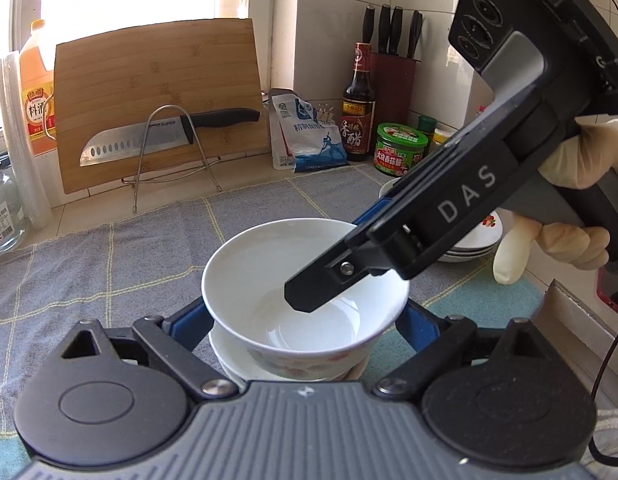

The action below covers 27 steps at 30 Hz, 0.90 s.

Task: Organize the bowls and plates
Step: 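Lower the bowl onto the nested bowls and open the right tool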

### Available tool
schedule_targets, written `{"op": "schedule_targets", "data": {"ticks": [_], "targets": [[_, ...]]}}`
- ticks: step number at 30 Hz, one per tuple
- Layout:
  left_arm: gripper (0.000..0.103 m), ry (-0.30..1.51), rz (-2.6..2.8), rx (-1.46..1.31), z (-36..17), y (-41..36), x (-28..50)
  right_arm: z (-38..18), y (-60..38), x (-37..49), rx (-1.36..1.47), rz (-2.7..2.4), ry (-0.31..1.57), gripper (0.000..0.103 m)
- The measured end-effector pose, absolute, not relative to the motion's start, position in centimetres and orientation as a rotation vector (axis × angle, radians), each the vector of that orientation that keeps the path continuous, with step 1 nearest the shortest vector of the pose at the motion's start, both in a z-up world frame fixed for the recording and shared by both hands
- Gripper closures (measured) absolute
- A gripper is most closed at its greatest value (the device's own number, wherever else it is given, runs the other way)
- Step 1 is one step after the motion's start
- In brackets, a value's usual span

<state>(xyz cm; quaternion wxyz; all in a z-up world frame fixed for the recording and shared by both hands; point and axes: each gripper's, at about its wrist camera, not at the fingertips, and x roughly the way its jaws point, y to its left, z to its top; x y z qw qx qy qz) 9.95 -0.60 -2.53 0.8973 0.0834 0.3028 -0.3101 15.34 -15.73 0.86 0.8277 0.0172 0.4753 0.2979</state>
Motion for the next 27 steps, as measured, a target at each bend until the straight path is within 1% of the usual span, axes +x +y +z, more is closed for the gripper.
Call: {"op": "schedule_targets", "data": {"ticks": [27], "targets": [[0.007,0.671,-0.619,0.147,-3.9,-0.5,11.1,-1.1,-15.2,16.0,0.011,0.615,0.998,0.029]]}}
